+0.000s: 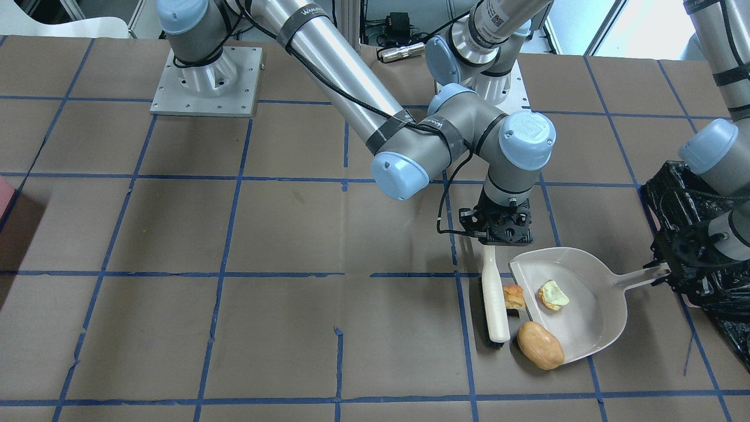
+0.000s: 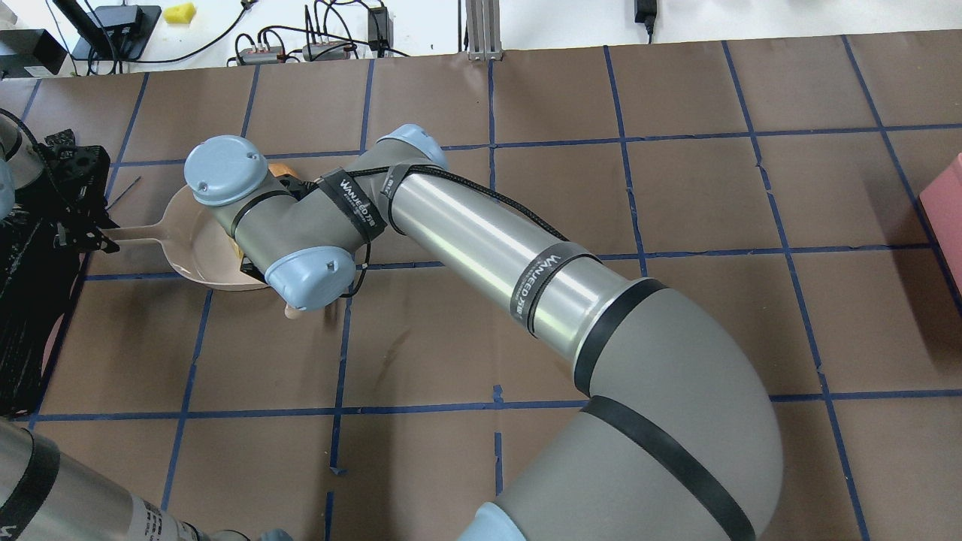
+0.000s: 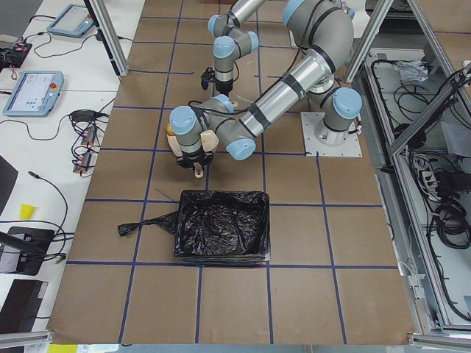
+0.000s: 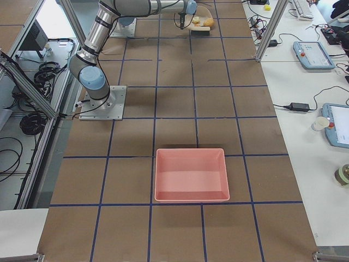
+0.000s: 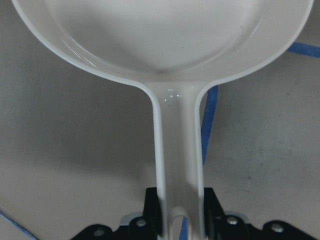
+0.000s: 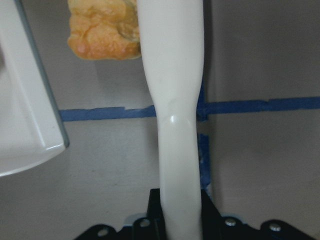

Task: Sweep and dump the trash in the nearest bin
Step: 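Sweep the remaining debris into the dustpan with the brush again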

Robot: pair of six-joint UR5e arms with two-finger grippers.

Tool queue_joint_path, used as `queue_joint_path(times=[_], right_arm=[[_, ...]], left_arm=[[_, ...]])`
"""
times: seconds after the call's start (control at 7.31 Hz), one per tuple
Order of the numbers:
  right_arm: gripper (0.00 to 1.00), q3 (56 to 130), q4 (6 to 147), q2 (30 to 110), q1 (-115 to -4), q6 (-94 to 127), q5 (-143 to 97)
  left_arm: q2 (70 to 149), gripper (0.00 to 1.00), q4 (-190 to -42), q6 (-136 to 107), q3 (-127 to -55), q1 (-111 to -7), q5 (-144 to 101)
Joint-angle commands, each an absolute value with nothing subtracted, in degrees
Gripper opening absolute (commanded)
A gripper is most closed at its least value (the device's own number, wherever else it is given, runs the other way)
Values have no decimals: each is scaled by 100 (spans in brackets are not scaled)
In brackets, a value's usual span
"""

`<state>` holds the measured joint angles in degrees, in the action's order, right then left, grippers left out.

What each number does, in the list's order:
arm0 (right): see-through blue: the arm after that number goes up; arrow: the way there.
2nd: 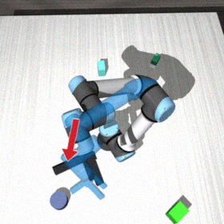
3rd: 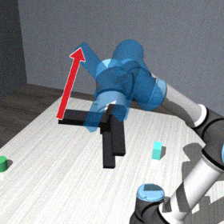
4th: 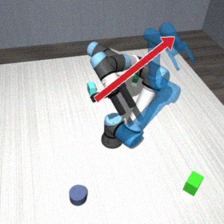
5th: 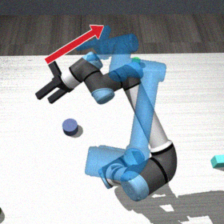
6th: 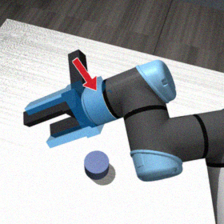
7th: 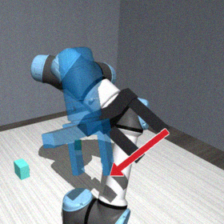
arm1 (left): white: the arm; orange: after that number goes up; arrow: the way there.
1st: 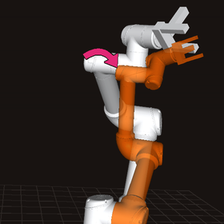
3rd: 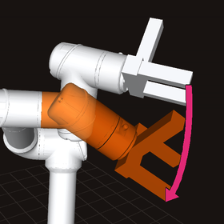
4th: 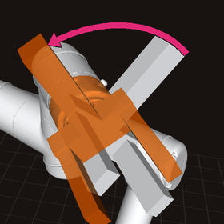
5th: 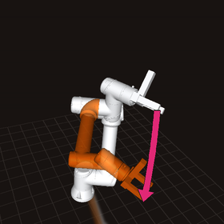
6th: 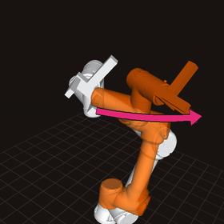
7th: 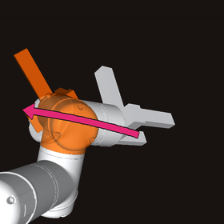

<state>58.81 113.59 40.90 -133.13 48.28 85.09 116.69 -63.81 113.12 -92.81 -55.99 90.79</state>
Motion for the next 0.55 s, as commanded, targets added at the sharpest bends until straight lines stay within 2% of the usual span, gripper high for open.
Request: queue_joint_path(times=[0.0, 0.41], right_arm=[[23, 5180, 11391, 3763, -13377, 5149, 8245], [23, 4633, 11443, 3771, -13657, 5843, 7945]], left_arm=[[11654, 9, -6381, 11303, -9281, -5599, 9079], [11646, 9, -6381, 11294, -9281, -5599, 9079]])
